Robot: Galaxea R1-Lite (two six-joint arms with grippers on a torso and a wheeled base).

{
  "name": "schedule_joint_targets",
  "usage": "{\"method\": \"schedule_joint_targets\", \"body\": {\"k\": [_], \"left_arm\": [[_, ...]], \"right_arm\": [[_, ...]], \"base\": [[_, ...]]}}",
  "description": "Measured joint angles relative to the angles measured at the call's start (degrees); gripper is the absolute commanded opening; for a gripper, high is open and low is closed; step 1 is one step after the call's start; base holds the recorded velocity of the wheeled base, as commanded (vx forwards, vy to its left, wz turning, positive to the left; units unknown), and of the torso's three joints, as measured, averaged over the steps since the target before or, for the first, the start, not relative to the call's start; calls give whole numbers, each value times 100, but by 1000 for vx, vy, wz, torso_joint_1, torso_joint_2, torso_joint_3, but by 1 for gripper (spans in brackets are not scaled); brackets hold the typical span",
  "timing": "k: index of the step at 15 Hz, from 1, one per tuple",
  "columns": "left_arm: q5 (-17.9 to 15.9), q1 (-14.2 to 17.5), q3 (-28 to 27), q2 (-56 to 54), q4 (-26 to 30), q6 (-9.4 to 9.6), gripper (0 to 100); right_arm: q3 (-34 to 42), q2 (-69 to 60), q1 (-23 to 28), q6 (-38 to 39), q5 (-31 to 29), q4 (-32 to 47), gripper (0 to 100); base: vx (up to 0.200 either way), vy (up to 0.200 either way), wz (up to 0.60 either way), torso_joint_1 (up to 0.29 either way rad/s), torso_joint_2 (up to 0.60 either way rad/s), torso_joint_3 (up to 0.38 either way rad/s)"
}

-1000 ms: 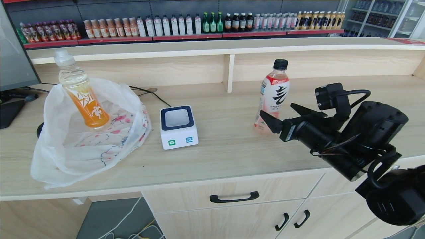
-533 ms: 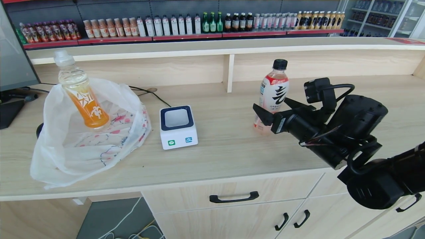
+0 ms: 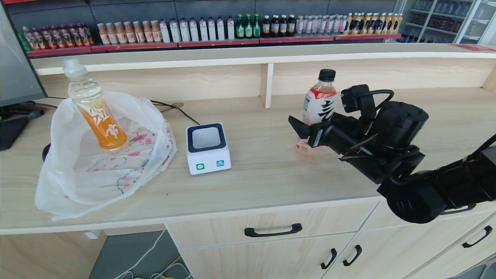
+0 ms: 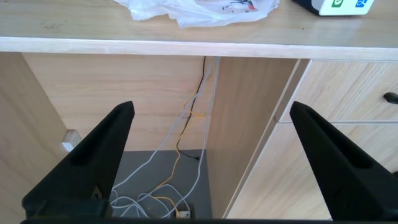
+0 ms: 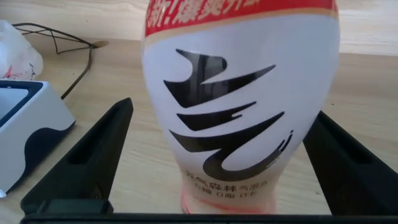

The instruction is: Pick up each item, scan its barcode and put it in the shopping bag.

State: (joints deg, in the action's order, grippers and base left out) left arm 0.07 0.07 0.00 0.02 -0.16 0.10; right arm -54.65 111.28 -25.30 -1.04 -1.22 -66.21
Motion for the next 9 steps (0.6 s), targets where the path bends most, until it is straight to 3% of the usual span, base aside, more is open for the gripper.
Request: {"method": "schedule_joint_targets", "body": {"k": [9], "left_arm": [[-5,0,0,0,2,-2,100]], "right_arm": [[-304,226,71,0,78,35,100]], "base": [[0,0,0,0,0,0]]}}
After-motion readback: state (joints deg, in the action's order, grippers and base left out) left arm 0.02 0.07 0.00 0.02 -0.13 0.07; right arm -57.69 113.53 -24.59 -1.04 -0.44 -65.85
